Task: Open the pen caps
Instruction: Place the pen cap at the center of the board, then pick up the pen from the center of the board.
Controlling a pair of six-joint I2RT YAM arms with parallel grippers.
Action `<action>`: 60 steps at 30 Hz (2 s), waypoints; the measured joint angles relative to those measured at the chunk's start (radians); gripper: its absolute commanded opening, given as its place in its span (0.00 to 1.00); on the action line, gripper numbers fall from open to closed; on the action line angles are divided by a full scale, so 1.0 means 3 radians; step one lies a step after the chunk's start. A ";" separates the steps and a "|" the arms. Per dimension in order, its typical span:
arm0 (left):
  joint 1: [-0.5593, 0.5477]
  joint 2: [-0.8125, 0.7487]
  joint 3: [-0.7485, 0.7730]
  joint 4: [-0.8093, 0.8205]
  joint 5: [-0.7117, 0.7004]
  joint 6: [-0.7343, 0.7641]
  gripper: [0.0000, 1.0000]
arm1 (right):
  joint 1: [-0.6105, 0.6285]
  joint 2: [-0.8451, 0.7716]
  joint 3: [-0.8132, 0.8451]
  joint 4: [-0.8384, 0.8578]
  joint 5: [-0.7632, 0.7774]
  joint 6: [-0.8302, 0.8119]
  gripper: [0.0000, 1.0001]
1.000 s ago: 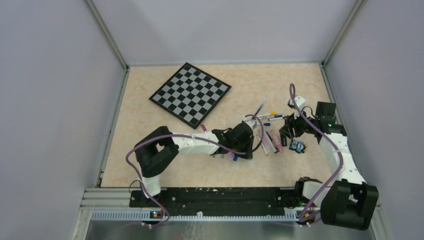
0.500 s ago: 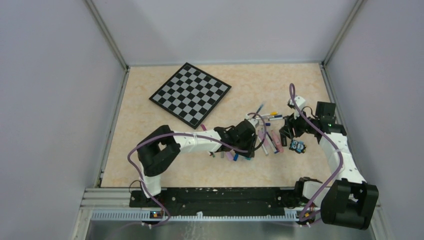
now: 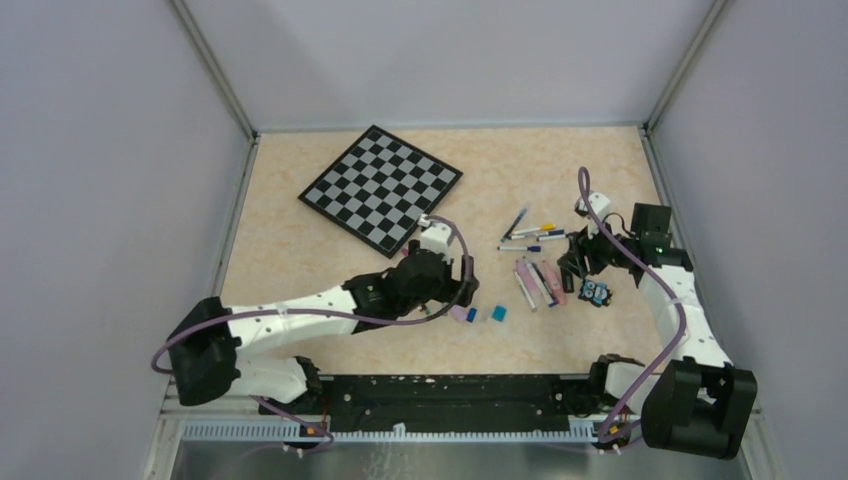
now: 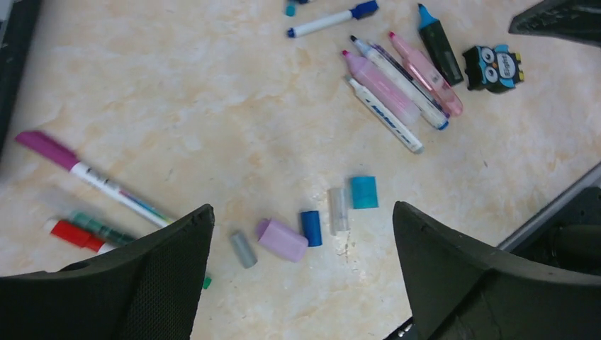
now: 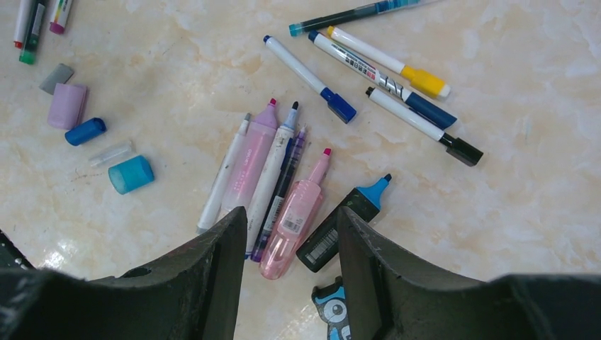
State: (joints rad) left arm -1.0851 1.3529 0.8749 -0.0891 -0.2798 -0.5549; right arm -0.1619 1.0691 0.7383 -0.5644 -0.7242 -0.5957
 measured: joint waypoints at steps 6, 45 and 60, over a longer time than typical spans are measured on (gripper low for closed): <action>0.0156 -0.0521 -0.0722 0.0306 -0.0385 -0.0210 0.99 | 0.0000 0.0000 -0.0001 0.0000 -0.0037 -0.0023 0.48; 0.0875 0.1338 0.0942 -0.1692 -0.0524 -0.1536 0.37 | 0.0000 0.0004 -0.0019 0.0001 -0.0075 -0.0055 0.48; 0.0910 0.1471 0.0942 -0.1686 -0.0426 -0.1534 0.26 | 0.0000 0.0004 -0.0019 0.0001 -0.0075 -0.0079 0.48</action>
State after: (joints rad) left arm -0.8120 1.7943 1.1576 -0.5949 -0.4076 -1.0149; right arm -0.1619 1.0702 0.7326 -0.5640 -0.7467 -0.6193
